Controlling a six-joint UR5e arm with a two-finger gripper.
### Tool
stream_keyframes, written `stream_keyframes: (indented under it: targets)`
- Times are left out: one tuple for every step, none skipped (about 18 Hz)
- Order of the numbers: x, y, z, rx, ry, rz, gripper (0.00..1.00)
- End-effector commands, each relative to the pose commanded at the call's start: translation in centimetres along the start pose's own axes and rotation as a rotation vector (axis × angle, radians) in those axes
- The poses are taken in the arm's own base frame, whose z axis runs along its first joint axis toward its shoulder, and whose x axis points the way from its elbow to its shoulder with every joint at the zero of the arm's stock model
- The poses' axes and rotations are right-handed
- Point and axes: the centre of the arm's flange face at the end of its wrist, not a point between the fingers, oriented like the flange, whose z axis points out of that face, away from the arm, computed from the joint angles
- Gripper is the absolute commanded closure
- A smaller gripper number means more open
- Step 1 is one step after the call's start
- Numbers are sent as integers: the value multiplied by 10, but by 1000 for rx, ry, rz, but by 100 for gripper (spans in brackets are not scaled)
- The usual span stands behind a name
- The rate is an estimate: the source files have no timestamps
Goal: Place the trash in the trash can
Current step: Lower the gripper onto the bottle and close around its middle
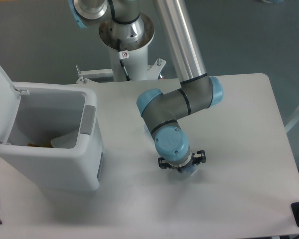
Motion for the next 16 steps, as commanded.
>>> stream_keyframes:
  targets:
    - [0, 0, -1, 1, 0, 0, 34]
    - [0, 0, -1, 1, 0, 0, 34]
    - [0, 0, -1, 1, 0, 0, 37]
    - [0, 0, -1, 1, 0, 0, 38]
    - [0, 0, -1, 3, 1, -1, 38]
    - [-1, 0, -1, 3, 1, -2, 38]
    - [0, 0, -1, 3, -1, -1, 38]
    - [0, 0, 0, 1, -2, 0, 38]
    - [0, 1, 0, 0, -5, 0, 38]
    - [-1, 0, -1, 1, -5, -1, 38]
    - [-1, 0, -1, 1, -5, -1, 39]
    - [0, 1, 0, 0, -5, 0, 42]
    - [-2, 1, -1, 1, -4, -2, 45]
    - [-1, 1, -3, 6, -2, 0, 47]
    - [-1, 1, -4, 8, 1, -1, 50]
    - [-1, 2, -3, 7, 3, -2, 52]
